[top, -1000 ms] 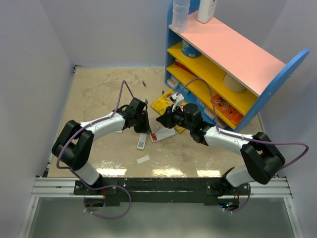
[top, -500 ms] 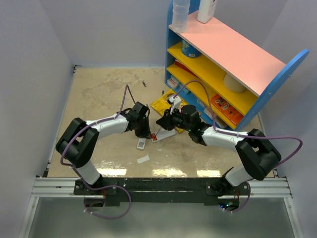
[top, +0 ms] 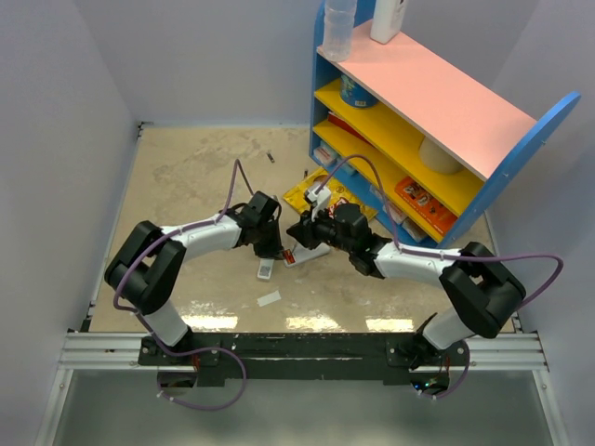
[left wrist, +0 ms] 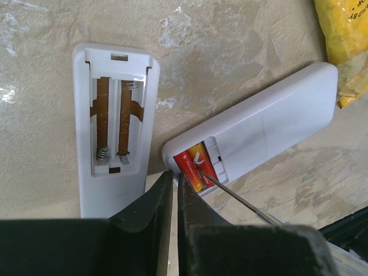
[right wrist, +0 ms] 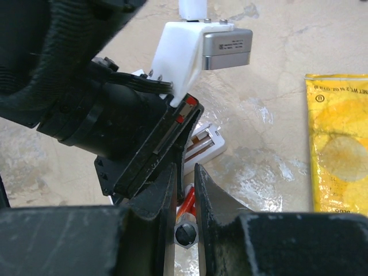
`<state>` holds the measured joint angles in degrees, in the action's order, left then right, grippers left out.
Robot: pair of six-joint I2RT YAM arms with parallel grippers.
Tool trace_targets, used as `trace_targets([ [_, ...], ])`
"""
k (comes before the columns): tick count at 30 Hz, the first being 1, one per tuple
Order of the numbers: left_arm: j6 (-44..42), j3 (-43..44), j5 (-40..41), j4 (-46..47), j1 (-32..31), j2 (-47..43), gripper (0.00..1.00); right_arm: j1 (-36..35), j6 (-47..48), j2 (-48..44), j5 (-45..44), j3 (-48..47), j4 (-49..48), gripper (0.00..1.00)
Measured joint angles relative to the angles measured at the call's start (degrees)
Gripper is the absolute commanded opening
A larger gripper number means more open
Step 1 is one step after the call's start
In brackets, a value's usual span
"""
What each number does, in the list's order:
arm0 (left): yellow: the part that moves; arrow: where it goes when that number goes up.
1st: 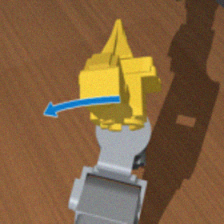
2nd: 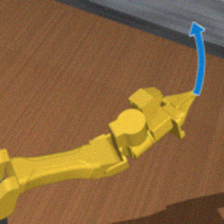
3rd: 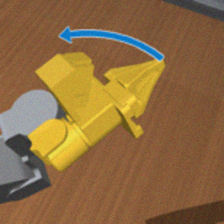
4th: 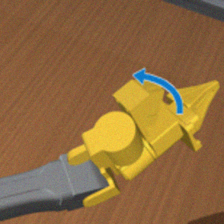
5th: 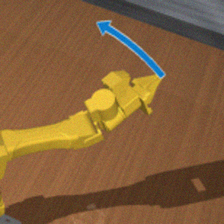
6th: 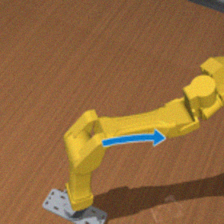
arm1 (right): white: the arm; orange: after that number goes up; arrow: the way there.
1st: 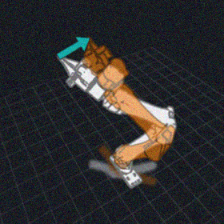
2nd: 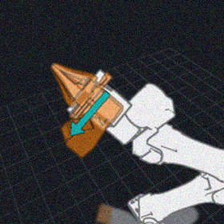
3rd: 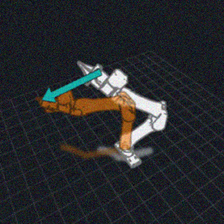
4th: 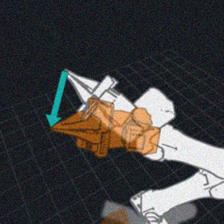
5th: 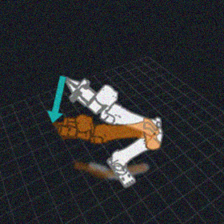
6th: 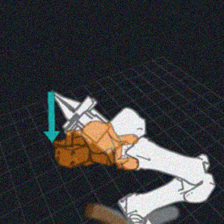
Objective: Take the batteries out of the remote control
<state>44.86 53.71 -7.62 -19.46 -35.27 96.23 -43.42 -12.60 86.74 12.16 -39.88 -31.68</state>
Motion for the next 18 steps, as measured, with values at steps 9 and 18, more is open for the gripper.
trace_targets([
  [9,0.90,-0.26,1.05,0.04,-0.11,-0.24,0.10,-5.09,3.87,-0.46,-8.17,1.07,-2.54,0.00],
  [18,1.09,-0.26,1.92,0.04,-0.15,-0.31,0.10,-6.34,4.26,-0.68,-9.77,4.02,-7.74,0.00],
])
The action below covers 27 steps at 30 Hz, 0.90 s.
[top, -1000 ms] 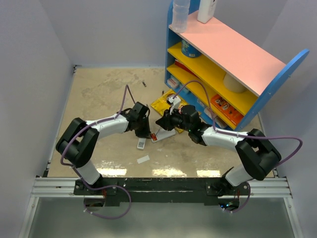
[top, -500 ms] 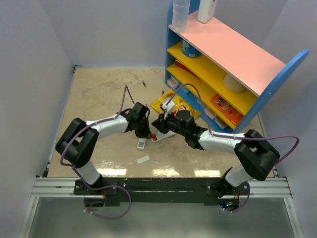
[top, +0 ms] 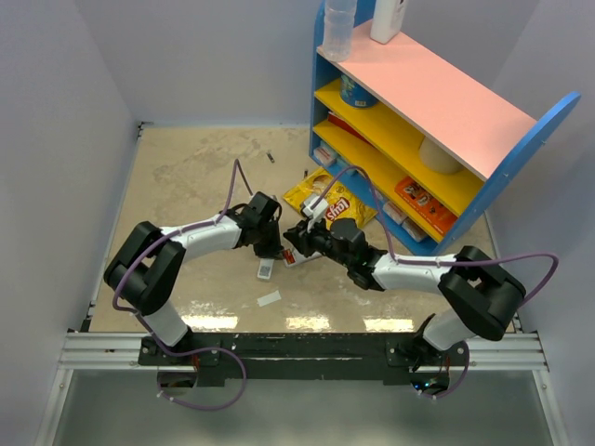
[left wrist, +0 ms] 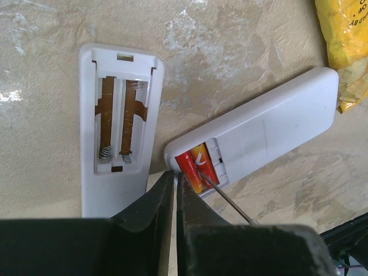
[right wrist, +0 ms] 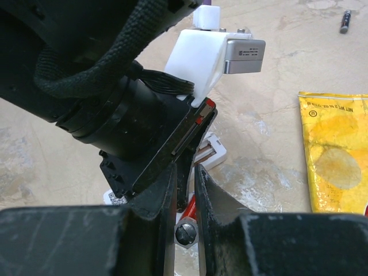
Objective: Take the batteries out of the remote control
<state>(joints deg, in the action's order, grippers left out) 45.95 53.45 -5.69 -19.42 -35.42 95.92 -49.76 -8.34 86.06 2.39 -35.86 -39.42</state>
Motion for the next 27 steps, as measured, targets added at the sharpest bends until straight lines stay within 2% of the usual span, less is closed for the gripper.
trace_targets([
  [12,0.09,0.00,2.93,0.87,-0.02,-0.15,0.09,-2.08,3.52,-0.22,-0.39,0.98,-1.64,0.00],
  [27,-0.07,-1.57,5.22,0.33,2.36,-0.48,0.08,-2.08,2.60,3.56,1.05,-3.63,0.66,0.00],
])
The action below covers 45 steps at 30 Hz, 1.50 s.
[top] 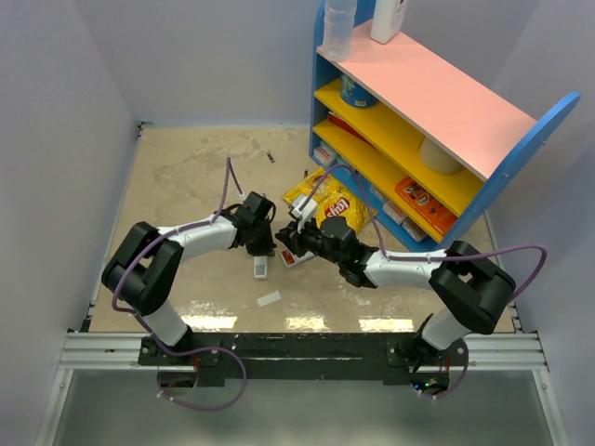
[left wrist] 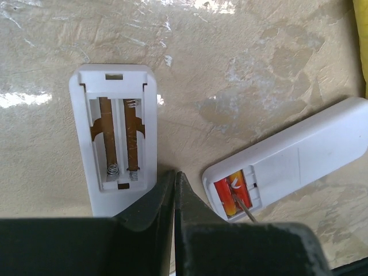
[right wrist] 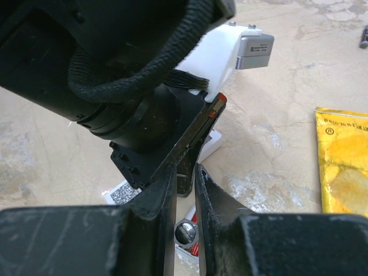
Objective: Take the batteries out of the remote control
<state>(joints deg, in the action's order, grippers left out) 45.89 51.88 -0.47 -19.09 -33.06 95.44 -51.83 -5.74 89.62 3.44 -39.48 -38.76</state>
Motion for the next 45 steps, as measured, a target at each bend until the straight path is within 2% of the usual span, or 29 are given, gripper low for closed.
trace_targets([
  [8,0.02,-2.16,-1.73,1.88,-0.04,-1.53,0.09,2.05,-8.20,-0.57,-2.29,4.94,-6.47,0.00],
  [15,0.22,-5.42,-7.28,5.42,-0.83,-2.89,0.09,8.74,-19.04,0.35,2.34,9.03,-11.93,0.00],
  [24,0.24,-5.84,-9.14,6.12,-1.38,-2.78,0.09,12.55,-25.24,3.28,6.64,10.84,-17.75,0.00],
  [31,0.24,-5.81,-9.14,6.12,-1.38,-2.71,0.09,16.61,-31.76,7.43,12.39,12.09,-23.93,0.00],
  [45,0.24,-5.79,-9.07,6.08,-1.44,-2.67,0.09,20.61,-43.71,18.56,17.70,13.73,-41.11,0.00],
])
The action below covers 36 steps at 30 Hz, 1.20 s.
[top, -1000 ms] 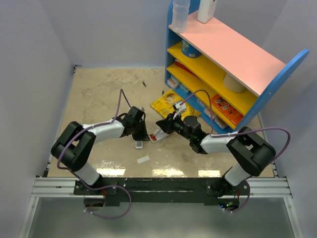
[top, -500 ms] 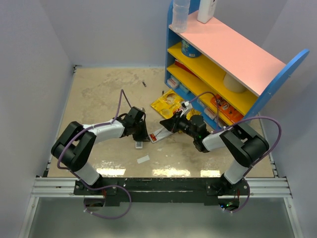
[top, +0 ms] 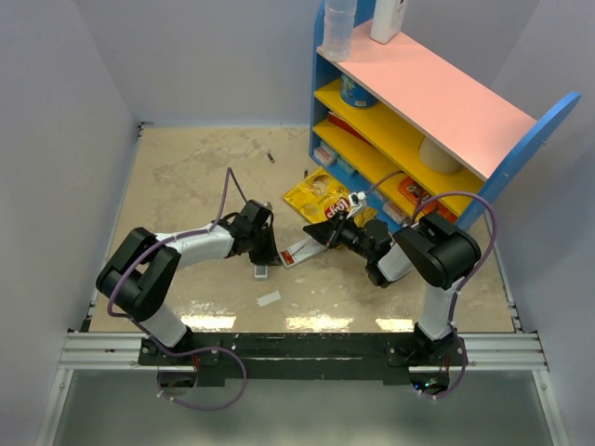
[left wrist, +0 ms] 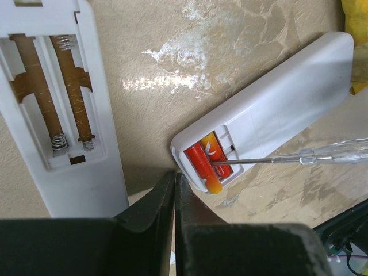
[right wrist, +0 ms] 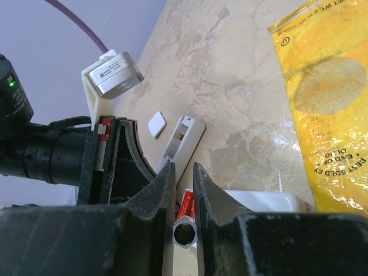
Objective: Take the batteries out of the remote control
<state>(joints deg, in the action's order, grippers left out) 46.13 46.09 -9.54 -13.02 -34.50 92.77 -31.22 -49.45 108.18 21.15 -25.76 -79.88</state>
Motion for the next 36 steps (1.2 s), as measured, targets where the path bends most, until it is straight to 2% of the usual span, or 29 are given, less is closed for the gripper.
trace_targets([
  [9,0.00,0.31,0.11,-0.33,-0.04,0.22,0.09,0.68,-3.32,1.62,0.94,0.00,-1.95,0.00],
  [17,0.00,0.96,0.15,-1.20,-0.04,0.68,0.09,1.68,-10.23,3.72,0.87,-0.04,-3.15,0.00],
  [36,-0.17,3.15,2.34,-5.31,-1.01,0.96,0.10,1.75,-14.03,5.07,0.37,-0.22,-3.74,0.00],
])
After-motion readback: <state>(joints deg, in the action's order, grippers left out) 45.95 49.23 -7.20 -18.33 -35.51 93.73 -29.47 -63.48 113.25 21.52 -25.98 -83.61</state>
